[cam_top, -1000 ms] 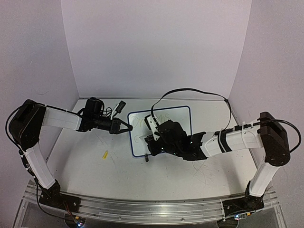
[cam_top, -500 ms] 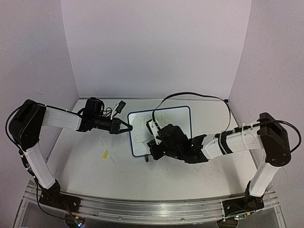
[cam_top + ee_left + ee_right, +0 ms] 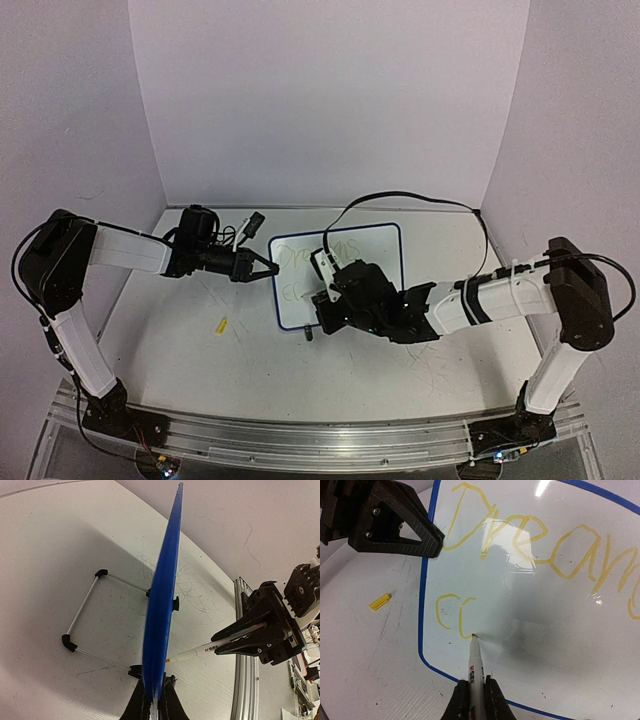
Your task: Write a sentence on the whiteboard
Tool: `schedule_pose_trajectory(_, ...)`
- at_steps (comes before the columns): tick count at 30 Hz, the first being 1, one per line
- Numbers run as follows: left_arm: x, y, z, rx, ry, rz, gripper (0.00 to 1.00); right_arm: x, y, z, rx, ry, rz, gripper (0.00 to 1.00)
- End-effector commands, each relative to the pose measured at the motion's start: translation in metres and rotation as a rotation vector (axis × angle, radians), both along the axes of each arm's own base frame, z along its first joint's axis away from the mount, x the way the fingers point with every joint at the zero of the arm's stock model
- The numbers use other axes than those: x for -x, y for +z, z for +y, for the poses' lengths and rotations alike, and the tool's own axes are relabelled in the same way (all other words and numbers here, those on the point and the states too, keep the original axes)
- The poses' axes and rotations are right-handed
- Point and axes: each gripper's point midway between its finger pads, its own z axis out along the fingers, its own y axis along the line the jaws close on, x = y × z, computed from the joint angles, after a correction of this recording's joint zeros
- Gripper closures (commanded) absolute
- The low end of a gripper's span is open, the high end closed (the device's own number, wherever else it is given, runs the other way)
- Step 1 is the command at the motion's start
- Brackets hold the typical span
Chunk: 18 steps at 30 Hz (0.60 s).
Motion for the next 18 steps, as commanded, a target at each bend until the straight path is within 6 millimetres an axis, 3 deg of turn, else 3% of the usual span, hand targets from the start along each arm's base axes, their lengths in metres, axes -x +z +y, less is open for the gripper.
schedule_pose_trajectory(1,-0.009,0.008,-0.002,-0.02,0.018,-0.06,1.0,-0.028,0.027,-0.006,-0.037,-0.096,-0.069,1.0)
schedule_pose_trajectory(8,-0.009,0.009,-0.002,-0.02,0.016,-0.061,1.0,-0.033,0.031,-0.007,-0.039,-0.102,-0.08,1.0)
schedule_pose_trajectory(18,-0.009,0.009,-0.002,-0.021,0.017,-0.06,1.0,-0.034,0.025,0.007,-0.039,-0.059,-0.066,1.0)
